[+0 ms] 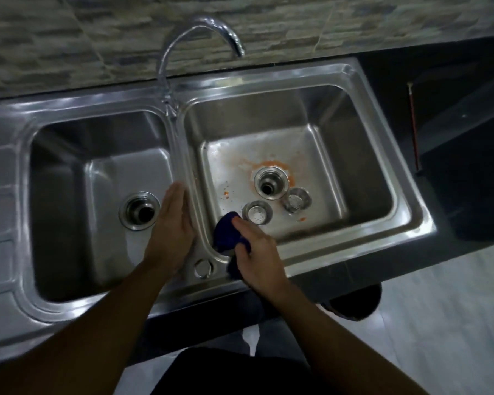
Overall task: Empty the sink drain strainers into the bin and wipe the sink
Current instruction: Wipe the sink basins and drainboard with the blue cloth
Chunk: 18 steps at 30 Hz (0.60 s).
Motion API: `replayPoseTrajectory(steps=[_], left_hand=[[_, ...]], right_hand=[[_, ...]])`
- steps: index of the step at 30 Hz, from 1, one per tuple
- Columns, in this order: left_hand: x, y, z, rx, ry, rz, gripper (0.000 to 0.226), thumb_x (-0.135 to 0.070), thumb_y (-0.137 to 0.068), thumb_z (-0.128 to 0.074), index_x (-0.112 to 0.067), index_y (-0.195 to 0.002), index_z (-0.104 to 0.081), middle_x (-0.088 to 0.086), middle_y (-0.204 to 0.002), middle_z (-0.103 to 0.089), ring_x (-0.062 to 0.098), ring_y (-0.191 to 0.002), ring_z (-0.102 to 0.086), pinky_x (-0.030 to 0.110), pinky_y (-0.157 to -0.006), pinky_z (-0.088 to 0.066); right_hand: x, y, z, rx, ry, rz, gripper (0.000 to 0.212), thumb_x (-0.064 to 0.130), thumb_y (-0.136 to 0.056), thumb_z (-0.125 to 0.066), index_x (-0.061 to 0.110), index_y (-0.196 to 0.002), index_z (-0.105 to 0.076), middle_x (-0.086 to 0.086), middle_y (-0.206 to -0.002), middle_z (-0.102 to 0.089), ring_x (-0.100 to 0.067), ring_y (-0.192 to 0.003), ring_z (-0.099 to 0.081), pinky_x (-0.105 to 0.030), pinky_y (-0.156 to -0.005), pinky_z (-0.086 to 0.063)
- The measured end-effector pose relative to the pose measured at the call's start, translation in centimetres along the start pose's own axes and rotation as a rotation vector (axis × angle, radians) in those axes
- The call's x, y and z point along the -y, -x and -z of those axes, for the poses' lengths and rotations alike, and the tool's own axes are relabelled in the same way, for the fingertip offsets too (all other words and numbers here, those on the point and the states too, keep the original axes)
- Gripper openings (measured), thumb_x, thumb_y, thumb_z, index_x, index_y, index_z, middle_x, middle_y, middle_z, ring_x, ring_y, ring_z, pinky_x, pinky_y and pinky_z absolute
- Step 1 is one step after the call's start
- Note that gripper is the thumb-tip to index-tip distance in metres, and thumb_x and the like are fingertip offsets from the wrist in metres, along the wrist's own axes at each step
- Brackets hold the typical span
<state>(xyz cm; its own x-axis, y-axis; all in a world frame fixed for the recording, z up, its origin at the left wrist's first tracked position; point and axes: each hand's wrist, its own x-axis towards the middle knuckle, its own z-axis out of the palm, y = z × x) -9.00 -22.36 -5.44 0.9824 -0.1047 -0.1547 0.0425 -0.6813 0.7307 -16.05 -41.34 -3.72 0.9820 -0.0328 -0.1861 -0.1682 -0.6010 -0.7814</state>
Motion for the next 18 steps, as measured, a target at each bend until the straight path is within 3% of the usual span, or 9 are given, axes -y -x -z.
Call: replayPoseTrajectory(steps=[3,6,8,10,13,16,18], left_hand=[[0.9,1.5,0.3,-0.041,-0.019,0.114,0.057,-0.004,-0.104,-0.037,-0.007,-0.16,-0.023,0.01,-0.169,-0.019,0.022,-0.157,-0.016,0.038,-0.129,-0.018],[2.3,3.7,0.7,0.032,-0.081,0.197,0.057,-0.01,-0.105,-0.039,-0.009,-0.16,-0.023,0.008,-0.169,-0.019,0.021,-0.157,-0.016,0.041,-0.128,-0.021],[3.0,5.1,0.9,0.122,-0.151,0.231,0.057,-0.017,-0.104,-0.043,-0.011,-0.159,-0.027,0.008,-0.167,-0.026,0.023,-0.154,-0.026,0.043,-0.125,-0.027],[3.1,5.8,0.9,0.168,-0.178,0.221,0.054,-0.019,-0.103,-0.046,-0.014,-0.156,-0.036,0.009,-0.162,-0.038,0.027,-0.146,-0.041,0.043,-0.12,-0.036],[2.9,5.5,0.7,0.218,-0.155,0.151,0.051,-0.019,-0.105,-0.042,-0.015,-0.156,-0.038,0.007,-0.162,-0.038,0.023,-0.149,-0.039,0.038,-0.124,-0.03],[3.2,3.7,0.9,0.139,-0.003,0.255,0.049,-0.019,-0.106,-0.04,-0.019,-0.155,-0.039,0.016,-0.148,-0.055,0.032,-0.133,-0.055,0.047,-0.116,-0.042],[3.0,2.1,1.2,0.06,0.089,0.298,0.048,-0.025,-0.107,-0.038,-0.024,-0.155,-0.037,0.015,-0.147,-0.056,0.032,-0.132,-0.056,0.05,-0.114,-0.044]], right_hand=[[2.7,0.5,-3.0,-0.114,-0.231,-0.106,0.061,-0.001,-0.09,-0.049,0.012,-0.149,-0.044,-0.003,-0.152,-0.046,-0.012,-0.14,-0.044,-0.025,-0.117,-0.035],[4.9,0.0,-6.2,-0.001,-0.28,-0.037,0.067,0.002,-0.094,-0.047,0.014,-0.157,-0.028,-0.003,-0.164,-0.025,-0.01,-0.151,-0.023,-0.023,-0.123,-0.022],[5.3,-2.8,-7.3,0.03,-0.225,-0.017,0.069,0.002,-0.096,-0.047,0.015,-0.159,-0.022,-0.004,-0.166,-0.017,-0.013,-0.153,-0.017,-0.018,-0.122,-0.016],[5.5,-7.6,-7.3,0.051,-0.199,-0.082,0.067,0.002,-0.098,-0.046,0.017,-0.158,-0.022,-0.006,-0.164,-0.026,-0.019,-0.149,-0.029,-0.016,-0.116,-0.021],[5.1,-14.5,-5.7,0.123,-0.137,-0.149,0.059,0.007,-0.101,-0.043,0.02,-0.157,-0.029,-0.009,-0.15,-0.049,-0.025,-0.132,-0.052,-0.02,-0.106,-0.034],[3.8,-16.2,-5.1,0.195,-0.122,-0.134,0.059,0.005,-0.1,-0.042,0.025,-0.155,-0.033,-0.01,-0.133,-0.063,-0.023,-0.114,-0.062,-0.022,-0.097,-0.041],[2.4,-13.7,-4.9,0.26,-0.153,-0.175,0.057,0.006,-0.1,-0.043,0.027,-0.153,-0.038,-0.013,-0.118,-0.068,-0.024,-0.101,-0.066,-0.032,-0.095,-0.05]])
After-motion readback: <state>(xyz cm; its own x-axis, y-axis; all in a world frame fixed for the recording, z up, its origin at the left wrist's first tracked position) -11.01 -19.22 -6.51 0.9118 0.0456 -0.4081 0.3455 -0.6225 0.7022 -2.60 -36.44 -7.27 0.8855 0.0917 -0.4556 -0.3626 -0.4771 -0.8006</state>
